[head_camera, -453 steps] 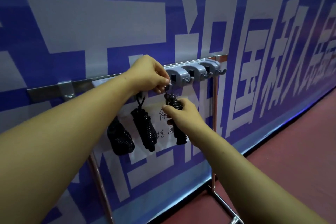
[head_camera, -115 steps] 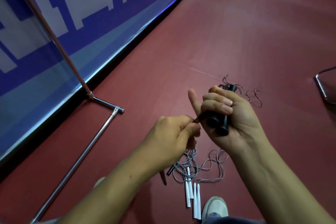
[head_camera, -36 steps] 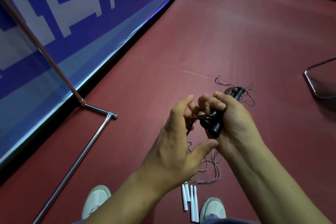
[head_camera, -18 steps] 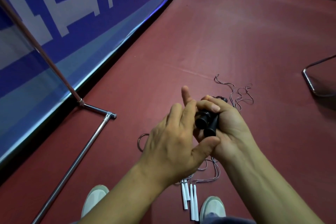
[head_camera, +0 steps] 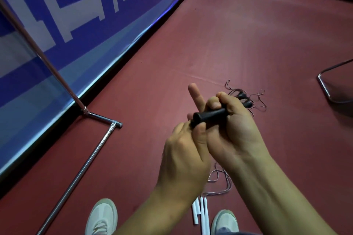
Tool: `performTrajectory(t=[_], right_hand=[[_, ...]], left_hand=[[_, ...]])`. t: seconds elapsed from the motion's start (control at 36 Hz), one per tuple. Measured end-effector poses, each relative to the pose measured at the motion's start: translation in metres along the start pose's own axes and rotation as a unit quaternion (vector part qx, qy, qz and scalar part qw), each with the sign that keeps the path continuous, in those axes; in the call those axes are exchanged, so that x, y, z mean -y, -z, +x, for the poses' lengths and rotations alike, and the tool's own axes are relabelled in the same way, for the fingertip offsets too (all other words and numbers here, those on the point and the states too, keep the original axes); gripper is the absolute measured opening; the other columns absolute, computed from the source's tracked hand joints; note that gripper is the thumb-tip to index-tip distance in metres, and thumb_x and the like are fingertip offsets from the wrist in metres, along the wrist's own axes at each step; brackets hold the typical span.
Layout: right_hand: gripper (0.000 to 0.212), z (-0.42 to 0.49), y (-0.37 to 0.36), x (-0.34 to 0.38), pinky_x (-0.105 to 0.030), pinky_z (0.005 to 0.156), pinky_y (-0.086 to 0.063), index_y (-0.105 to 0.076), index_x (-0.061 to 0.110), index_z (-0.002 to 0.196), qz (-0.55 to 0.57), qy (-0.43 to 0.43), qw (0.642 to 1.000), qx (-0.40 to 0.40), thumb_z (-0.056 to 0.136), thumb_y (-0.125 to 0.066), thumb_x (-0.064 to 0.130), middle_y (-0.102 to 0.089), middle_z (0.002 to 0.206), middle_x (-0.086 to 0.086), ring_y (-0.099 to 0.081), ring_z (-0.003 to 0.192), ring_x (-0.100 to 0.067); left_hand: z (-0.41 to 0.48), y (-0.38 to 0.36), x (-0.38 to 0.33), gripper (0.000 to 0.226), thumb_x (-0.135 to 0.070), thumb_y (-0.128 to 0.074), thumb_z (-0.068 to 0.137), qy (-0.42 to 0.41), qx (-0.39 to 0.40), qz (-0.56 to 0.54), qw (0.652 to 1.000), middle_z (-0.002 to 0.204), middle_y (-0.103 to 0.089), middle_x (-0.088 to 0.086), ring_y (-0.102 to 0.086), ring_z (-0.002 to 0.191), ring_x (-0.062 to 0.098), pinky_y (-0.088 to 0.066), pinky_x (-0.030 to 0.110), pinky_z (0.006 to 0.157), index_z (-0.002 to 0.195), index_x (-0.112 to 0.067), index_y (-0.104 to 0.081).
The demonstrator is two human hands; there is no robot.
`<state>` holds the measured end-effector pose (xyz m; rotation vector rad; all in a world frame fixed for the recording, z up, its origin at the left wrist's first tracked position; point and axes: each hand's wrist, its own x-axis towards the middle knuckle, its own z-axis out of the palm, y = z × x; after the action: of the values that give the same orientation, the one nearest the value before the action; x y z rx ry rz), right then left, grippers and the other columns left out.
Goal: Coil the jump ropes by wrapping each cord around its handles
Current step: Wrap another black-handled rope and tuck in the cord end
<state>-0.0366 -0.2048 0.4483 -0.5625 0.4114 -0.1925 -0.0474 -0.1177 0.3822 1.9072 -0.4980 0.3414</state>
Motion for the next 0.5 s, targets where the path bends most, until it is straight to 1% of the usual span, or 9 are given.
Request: performTrajectory(t=[0.06,0.08,0.11,0.17,0.19,0.25,0.31,0.39,0.5], right_hand=[[0.034,0.001,0.000,0.000,-0.035,0.081,-0.043,-0.039,0.018,0.071,-0.028,0.029,0.999,-0.006,0.105,-0.040,0.016,-0.037,0.064,0.003,-0.075,0.101,-0.018],[0.033,0.000,0.000,0.001,-0.034,0.076,-0.044,-0.039,0.018,0.072,-0.045,0.043,0.998,-0.006,0.105,-0.040,0.015,-0.037,0.064,0.003,-0.075,0.100,-0.018],[0.032,0.000,-0.001,0.002,-0.034,0.074,-0.044,-0.039,0.018,0.074,-0.063,0.058,0.996,-0.005,0.105,-0.040,0.014,-0.038,0.063,0.002,-0.076,0.099,-0.019],[0.032,-0.001,-0.001,0.005,-0.035,0.073,-0.046,-0.040,0.016,0.075,-0.113,0.093,0.989,-0.010,0.106,-0.039,0.012,-0.045,0.058,0.002,-0.077,0.090,-0.019],[0.034,-0.001,-0.002,0.005,-0.036,0.076,-0.050,-0.041,0.015,0.073,-0.140,0.113,0.984,-0.018,0.106,-0.040,0.011,-0.047,0.055,0.002,-0.076,0.084,-0.019],[0.036,0.001,0.000,0.005,-0.042,0.096,-0.056,-0.043,0.012,0.069,-0.166,0.150,0.974,-0.033,0.106,-0.042,0.009,-0.043,0.055,0.000,-0.074,0.073,-0.018],[0.031,0.002,0.003,0.006,-0.046,0.106,-0.052,-0.045,0.010,0.074,-0.193,0.185,0.963,-0.029,0.105,-0.044,0.006,-0.039,0.061,-0.003,-0.067,0.066,-0.015],[0.017,0.002,0.008,0.007,-0.046,0.107,-0.050,-0.046,0.008,0.088,-0.248,0.217,0.944,-0.005,0.105,-0.045,0.005,-0.038,0.064,-0.004,-0.065,0.069,-0.017],[0.004,0.003,0.011,0.009,-0.044,0.101,-0.051,-0.045,0.008,0.102,-0.285,0.227,0.931,0.026,0.105,-0.047,0.007,-0.048,0.063,0.001,-0.064,0.083,-0.022]], left_hand=[[0.000,-0.001,-0.008,0.046,-0.047,-0.025,0.106,0.048,0.004,-0.045,0.998,0.067,-0.058,-0.021,-0.055,0.063,-0.004,-0.035,0.010,0.057,0.078,-0.031,-0.057],[-0.002,-0.002,-0.013,0.046,-0.048,-0.025,0.106,0.081,0.014,-0.070,0.994,0.060,-0.055,-0.023,-0.051,0.058,-0.007,-0.032,0.007,0.054,0.071,-0.034,-0.051],[-0.004,-0.003,-0.016,0.049,-0.052,-0.024,0.105,0.121,0.030,-0.101,0.987,0.056,-0.053,-0.022,-0.049,0.053,-0.006,-0.032,0.009,0.053,0.067,-0.034,-0.049],[-0.008,-0.003,-0.022,0.054,-0.067,-0.029,0.096,0.206,0.075,-0.200,0.955,0.050,-0.047,-0.014,-0.041,0.047,0.003,-0.037,0.027,0.052,0.065,-0.031,-0.054],[-0.009,-0.003,-0.025,0.052,-0.070,-0.033,0.091,0.245,0.098,-0.261,0.929,0.051,-0.042,-0.011,-0.037,0.048,0.009,-0.034,0.032,0.051,0.067,-0.031,-0.056],[-0.006,0.001,-0.034,0.043,-0.062,-0.042,0.092,0.313,0.115,-0.365,0.869,0.057,-0.033,-0.010,-0.029,0.050,0.011,-0.027,0.030,0.050,0.070,-0.029,-0.058],[-0.001,0.004,-0.041,0.037,-0.049,-0.048,0.101,0.360,0.113,-0.437,0.817,0.064,-0.026,-0.003,-0.023,0.053,0.011,-0.021,0.029,0.050,0.083,-0.018,-0.057],[0.001,0.006,-0.045,0.035,-0.033,-0.040,0.109,0.403,0.105,-0.476,0.775,0.064,-0.038,-0.005,-0.030,0.051,0.009,-0.028,0.024,0.045,0.093,-0.007,-0.056],[0.002,0.009,-0.048,0.042,-0.029,-0.039,0.110,0.425,0.110,-0.517,0.735,0.063,-0.053,-0.003,-0.035,0.052,0.012,-0.033,0.026,0.047,0.080,-0.012,-0.063]])
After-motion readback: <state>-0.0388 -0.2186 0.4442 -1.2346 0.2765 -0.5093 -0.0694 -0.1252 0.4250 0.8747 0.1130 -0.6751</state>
